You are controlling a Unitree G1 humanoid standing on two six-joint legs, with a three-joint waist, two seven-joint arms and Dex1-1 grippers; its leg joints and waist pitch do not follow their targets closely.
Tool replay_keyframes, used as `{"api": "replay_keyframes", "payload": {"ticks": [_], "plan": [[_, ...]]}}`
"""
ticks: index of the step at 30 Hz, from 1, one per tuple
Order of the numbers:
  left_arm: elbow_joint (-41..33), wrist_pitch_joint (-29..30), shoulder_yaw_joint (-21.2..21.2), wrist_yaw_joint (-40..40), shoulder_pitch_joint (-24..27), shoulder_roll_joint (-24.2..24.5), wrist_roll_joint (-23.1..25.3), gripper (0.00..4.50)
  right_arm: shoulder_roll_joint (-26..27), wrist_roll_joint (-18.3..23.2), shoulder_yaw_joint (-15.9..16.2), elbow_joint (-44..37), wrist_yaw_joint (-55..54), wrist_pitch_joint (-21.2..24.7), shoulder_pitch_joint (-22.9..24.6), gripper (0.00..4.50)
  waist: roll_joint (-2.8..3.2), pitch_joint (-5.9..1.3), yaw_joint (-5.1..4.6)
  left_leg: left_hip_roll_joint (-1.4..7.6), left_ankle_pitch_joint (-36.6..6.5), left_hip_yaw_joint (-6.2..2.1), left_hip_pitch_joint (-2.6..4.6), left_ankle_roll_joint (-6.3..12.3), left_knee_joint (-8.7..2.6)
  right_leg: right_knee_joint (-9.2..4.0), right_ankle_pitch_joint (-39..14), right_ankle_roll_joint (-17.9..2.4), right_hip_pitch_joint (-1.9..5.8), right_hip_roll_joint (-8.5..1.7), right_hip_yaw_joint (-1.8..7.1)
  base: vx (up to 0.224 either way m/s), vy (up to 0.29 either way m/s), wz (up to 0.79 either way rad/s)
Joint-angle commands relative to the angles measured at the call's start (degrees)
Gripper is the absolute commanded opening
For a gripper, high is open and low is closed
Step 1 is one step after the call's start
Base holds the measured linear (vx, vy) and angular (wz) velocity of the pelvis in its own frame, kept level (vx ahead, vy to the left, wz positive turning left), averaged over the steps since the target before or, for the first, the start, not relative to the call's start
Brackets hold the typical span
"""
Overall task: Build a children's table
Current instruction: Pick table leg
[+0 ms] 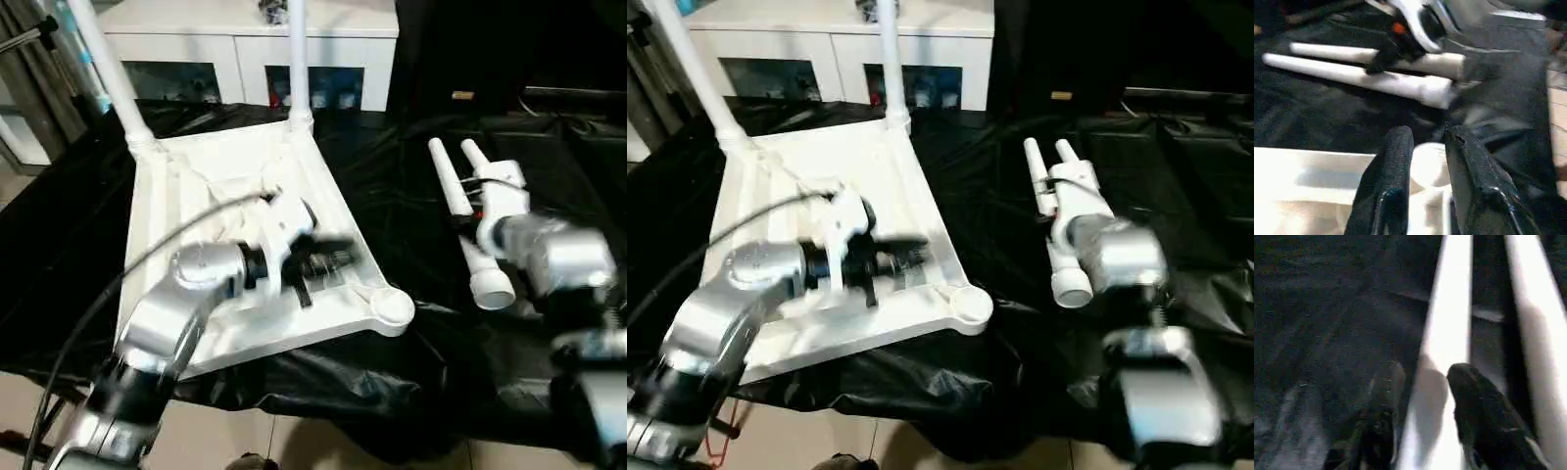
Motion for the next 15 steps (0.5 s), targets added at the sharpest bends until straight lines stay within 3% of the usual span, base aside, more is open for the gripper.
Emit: {"api": "replay_keyframes", "payload": {"ticks": [1, 6, 7, 10, 13, 14, 15], "plan": [[-1.44, 0.98, -0.05, -0.28, 0.03, 0.78, -0.64, 1.67, -0.15, -0.36, -0.31, 1.04, -0.46, 1.0, -0.78, 2.18, -0.52, -4.17, 0.03, 2.46, -9.26, -1.2, 1.82, -0.24, -3.11, -4.13, -8.18, -13.66, 2.64, -3.89, 2.17, 0.0, 0.0, 0.0], [-1.37, 1.43, -0.14, 0.21, -0.05, 0.75, -0.6, 2.1, -0.67, -0.25, -0.41, 0.93, 0.12, 2.4, -1.48, 2.61, -0.56, -4.28, 0.0, 2.41, -8.53, -1.23, 1.71, -0.22, -3.04, -4.03, -7.42, -13.18, 2.77, -3.78, 2.17, 0.0, 0.0, 0.0], [-1.66, 2.08, -0.31, 0.34, -0.2, 0.56, -0.83, 2.09, -0.92, 0.21, -0.25, 1.6, 0.88, 3.23, -1.97, 2.68, 0.09, -4.32, 0.06, 2.43, -8.64, -1.31, 1.81, -0.32, -3.01, -3.98, -7.49, -13.21, 2.69, -3.82, 2.14, 0.0, 0.0, 0.0], [-2.12, 2.24, -1.08, 0.74, -0.25, 0.49, -0.37, 2.46, -1.85, 0.28, 1.13, 2.91, 2.71, 6.08, -2.48, 2.95, -0.62, -4.27, -0.08, 2.37, -9.19, -1.18, 1.74, -0.29, -2.97, -4.11, -7.48, -13.62, 2.81, -3.62, 2.1, 0.0, 0.0, 0.0], [-2.17, 1.38, -1.58, 1.32, -0.01, 0.66, 0.4, 2.61, -2.5, 0.49, 2.1, 4.11, 4.57, 9.39, -2.16, 3.04, -0.4, -4.3, 0.09, 2.41, -8.53, -1.21, 1.67, 0.1, -2.88, -3.98, -7.07, -13.76, 2.84, -3.67, 2.11, 0.0, 0.0, 0.0], [-2.18, 1.46, -1.68, 1.27, 0.17, 0.8, 0.45, 2.61, -2.6, 0.32, 2.47, 4.61, 4.78, 10.13, -1.99, 3.04, -0.97, -4.29, -0.01, 2.45, -8.41, -1.1, 1.6, 0.3, -2.86, -4.08, -6.99, -13.82, 2.85, -3.69, 2.16, 0.0, 0.0, 0.0], [-2.34, 1.6, -1.85, 1.07, 0.37, 1.02, 0.46, 2.61, -2.55, 0.47, 2.35, 5.18, 4.88, 10.71, -1.8, 3.04, -0.8, -4.34, 0.1, 2.43, -8.12, -1.18, 1.63, 0.34, -2.83, -3.91, -6.98, -13.95, 2.91, -3.75, 2.14, 0.0, 0.0, 0.0]]}}
